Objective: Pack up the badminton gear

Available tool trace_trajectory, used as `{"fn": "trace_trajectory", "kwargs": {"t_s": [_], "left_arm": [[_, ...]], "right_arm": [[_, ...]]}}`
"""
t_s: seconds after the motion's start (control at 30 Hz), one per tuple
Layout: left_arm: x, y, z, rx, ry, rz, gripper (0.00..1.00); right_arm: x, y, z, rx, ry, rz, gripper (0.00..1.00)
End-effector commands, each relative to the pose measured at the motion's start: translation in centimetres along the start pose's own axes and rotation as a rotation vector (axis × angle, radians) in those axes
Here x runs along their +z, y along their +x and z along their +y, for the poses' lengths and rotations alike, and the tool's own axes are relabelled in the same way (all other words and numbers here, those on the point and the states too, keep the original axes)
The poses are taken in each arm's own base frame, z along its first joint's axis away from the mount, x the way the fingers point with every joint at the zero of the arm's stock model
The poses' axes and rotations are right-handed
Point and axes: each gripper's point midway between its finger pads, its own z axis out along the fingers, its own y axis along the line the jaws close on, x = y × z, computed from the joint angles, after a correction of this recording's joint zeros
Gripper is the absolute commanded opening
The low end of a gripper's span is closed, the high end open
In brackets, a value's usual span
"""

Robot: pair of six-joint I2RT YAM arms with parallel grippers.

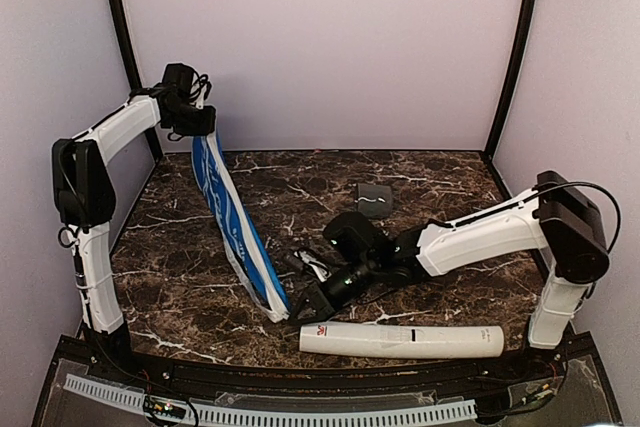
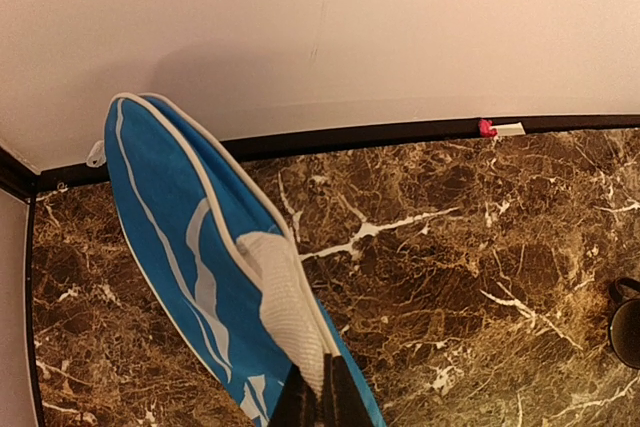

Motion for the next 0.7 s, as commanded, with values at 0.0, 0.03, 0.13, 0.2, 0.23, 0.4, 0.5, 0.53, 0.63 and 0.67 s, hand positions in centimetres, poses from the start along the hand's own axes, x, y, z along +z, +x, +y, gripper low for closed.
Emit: {"fn": "trace_trajectory", "kwargs": {"t_s": [0.0,0.03,0.13,0.2,0.23,0.4,0.5,0.53,0.63,0.67], "left_arm": [[-0.7,-2.4,2.4,0.040,-0.096,-0.097,0.00],[-0.5,-2.1,2.5,0.045,-0.103,-0.089,0.00],[0.5,-0.9,2.8,0.054,-0.115,-0.051,0.00],[1.3,-0.1,3.0,0.057,-0.119,-0.026,0.00],[1.7,0.2,3.0,0.058,-0.118,-0.016,0.00],[3.5,1.7,2.7,0.044,-0.090,0.023,0.00],[4.3,2.6,2.6,0.031,-0.076,0.048,0.00],[4.5,2.9,2.5,0.028,-0.072,0.057,0.00],[5.0,4.0,2.3,0.012,-0.055,0.083,0.00],[5.2,4.4,2.1,0.007,-0.046,0.092,0.00]], "right_arm": [[-0.8,1.7,1.5,0.010,-0.008,0.034,0.00],[-1.2,1.1,1.6,0.009,0.000,0.006,0.00],[-3.2,-0.8,1.3,0.024,0.015,-0.083,0.00],[-4.7,-1.7,0.4,0.047,0.037,-0.133,0.00],[-5.4,-1.9,-0.2,0.061,0.050,-0.150,0.00],[-7.9,-1.6,-4.9,0.142,0.162,-0.184,0.00],[-10.0,-1.0,-7.1,0.188,0.220,-0.206,0.00],[-10.5,-0.6,-8.0,0.207,0.244,-0.206,0.00],[-11.7,0.6,-10.5,0.249,0.311,-0.203,0.00],[-12.0,1.1,-11.2,0.261,0.325,-0.200,0.00]]}}
